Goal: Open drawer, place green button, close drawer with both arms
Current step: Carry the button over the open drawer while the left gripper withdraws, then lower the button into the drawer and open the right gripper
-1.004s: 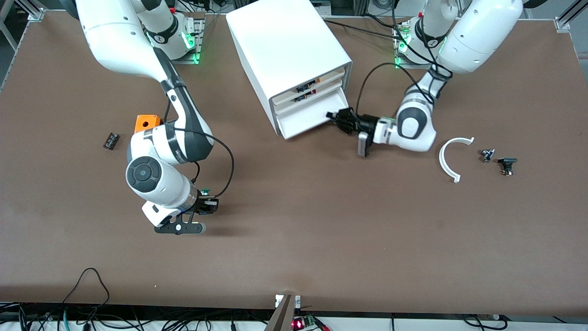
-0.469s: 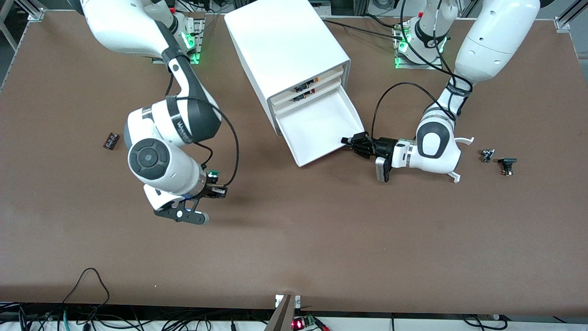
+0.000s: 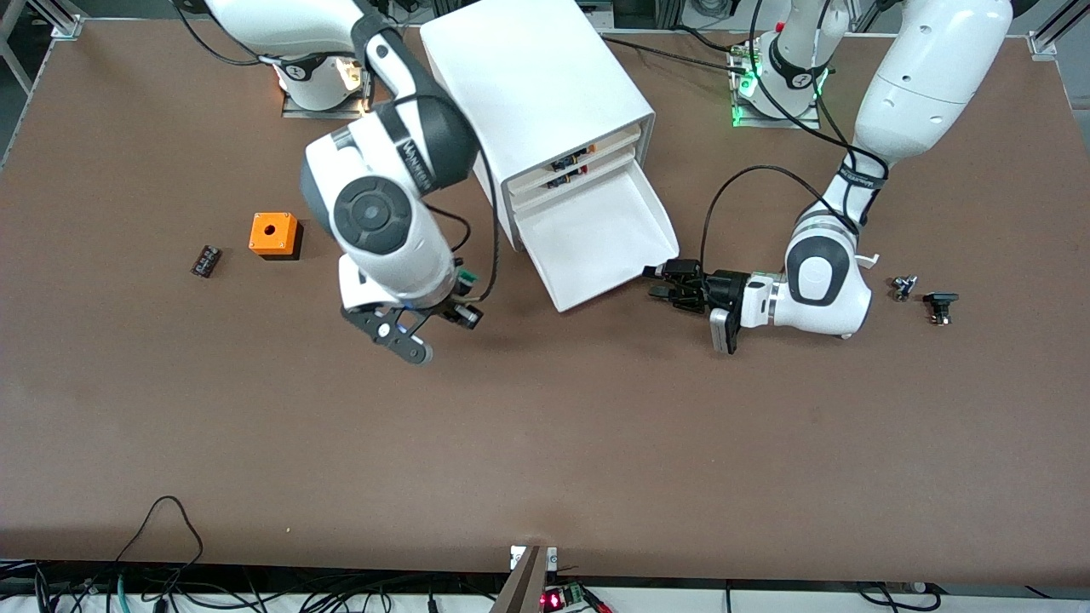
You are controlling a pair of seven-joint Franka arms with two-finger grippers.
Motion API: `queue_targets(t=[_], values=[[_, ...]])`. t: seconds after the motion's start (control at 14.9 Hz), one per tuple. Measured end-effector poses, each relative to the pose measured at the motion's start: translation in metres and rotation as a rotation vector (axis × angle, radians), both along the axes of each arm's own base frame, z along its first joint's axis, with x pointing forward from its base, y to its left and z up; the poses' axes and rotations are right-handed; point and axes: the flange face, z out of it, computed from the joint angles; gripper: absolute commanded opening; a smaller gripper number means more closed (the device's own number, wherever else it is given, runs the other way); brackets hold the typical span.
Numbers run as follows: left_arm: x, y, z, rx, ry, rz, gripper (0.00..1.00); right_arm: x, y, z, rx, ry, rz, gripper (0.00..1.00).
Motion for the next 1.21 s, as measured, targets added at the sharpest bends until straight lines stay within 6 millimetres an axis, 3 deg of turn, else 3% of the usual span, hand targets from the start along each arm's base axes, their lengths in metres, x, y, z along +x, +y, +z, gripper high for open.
queue_targets(t=[0.13,0.33,0.54,0.87,1.21], values=[[0.019,0.008,0.031,0.079,0.026,-0.034,1.0,-0.015,0.021,0.006,0.0,-0.005,-0.097,0.0],[0.053,0.037,0.096,0.235,0.052,-0.093,1.0,-0.043,0.059,0.006,-0.001,-0.008,-0.199,0.0],[0.075,0.064,0.159,0.396,0.114,-0.131,1.0,-0.075,0.103,0.001,-0.001,-0.029,-0.265,0.0],[0.084,0.089,0.248,0.762,0.127,-0.082,1.0,-0.119,0.171,-0.058,-0.022,-0.094,-0.355,0.0],[0.079,0.114,0.323,1.108,-0.041,-0.042,1.0,-0.136,0.201,-0.125,-0.034,-0.148,-0.409,0.0]])
